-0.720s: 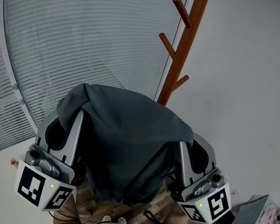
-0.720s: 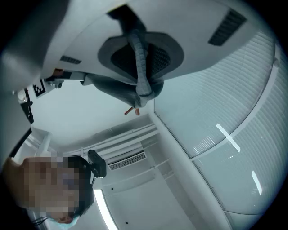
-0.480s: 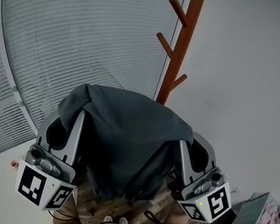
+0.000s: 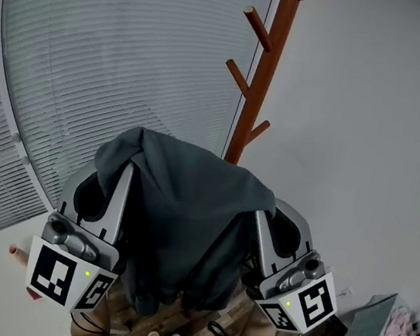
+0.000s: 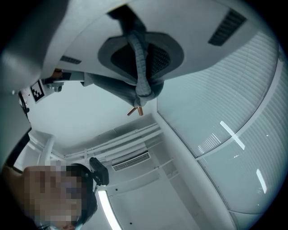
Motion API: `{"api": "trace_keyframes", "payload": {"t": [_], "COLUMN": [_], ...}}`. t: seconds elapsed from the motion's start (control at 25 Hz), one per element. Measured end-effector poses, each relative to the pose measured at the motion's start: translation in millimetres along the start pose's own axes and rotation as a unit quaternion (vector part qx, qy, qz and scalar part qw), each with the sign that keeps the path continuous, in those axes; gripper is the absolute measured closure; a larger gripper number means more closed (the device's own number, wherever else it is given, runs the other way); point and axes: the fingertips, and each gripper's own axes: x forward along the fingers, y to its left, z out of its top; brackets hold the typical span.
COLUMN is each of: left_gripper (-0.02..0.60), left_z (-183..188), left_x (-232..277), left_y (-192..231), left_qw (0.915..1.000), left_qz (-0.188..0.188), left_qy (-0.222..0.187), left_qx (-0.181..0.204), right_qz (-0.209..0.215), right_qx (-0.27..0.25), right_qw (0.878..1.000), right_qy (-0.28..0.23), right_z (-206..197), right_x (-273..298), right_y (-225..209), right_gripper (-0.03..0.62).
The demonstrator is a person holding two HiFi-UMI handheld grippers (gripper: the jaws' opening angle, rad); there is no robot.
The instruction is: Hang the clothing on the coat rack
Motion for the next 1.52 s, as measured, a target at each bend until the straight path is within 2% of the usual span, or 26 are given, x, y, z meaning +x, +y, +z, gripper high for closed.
{"api": "trace_keyframes", "payload": {"t": [0.16,0.4,0.64,0.8,1.0,1.16,1.36,1.52], "left_gripper": [0.541,0.541,0.541,0.541,0.541,0.541,0.541,0.541], "left_z": [10.4,41.1,59.5,74.0,97.0,116.5,135.8,141.2], "left_x": [15.0,43.9,79.2,100.7,133.2,151.7,169.1,185.9], "left_y": [-3.1,10.3,21.4,32.5,38.2,48.8,56.9,60.5], "left_qw": [0.9996,0.9985,0.9976,0.9966,0.9945,0.9924,0.9905,0.9896], "left_qz": [-0.009,-0.021,-0.041,-0.046,-0.062,-0.053,-0.063,-0.060], "left_qy": [-0.012,-0.042,-0.053,-0.063,-0.074,-0.090,-0.108,-0.110], "left_qx": [0.025,0.026,0.018,0.029,0.041,0.064,0.057,0.070], "right_qz": [0.003,0.011,0.024,0.036,0.031,0.032,0.025,0.018], "right_qx": [-0.015,-0.060,-0.082,-0.102,-0.133,-0.143,-0.157,-0.154], "right_qw": [1.000,0.997,0.995,0.992,0.989,0.987,0.983,0.984], "right_qy": [-0.010,-0.039,-0.055,-0.058,-0.063,-0.072,-0.088,-0.092], "right_z": [8.4,42.6,69.7,87.2,115.0,136.9,156.4,162.0], "right_x": [5.9,24.0,48.3,71.4,92.8,104.9,112.4,117.8], "right_y": [-6.5,-19.7,-30.8,-36.0,-51.1,-61.0,-69.1,-80.1], "right_gripper": [0.569,0.569,0.569,0.569,0.569,0.569,0.569,0.569]}}
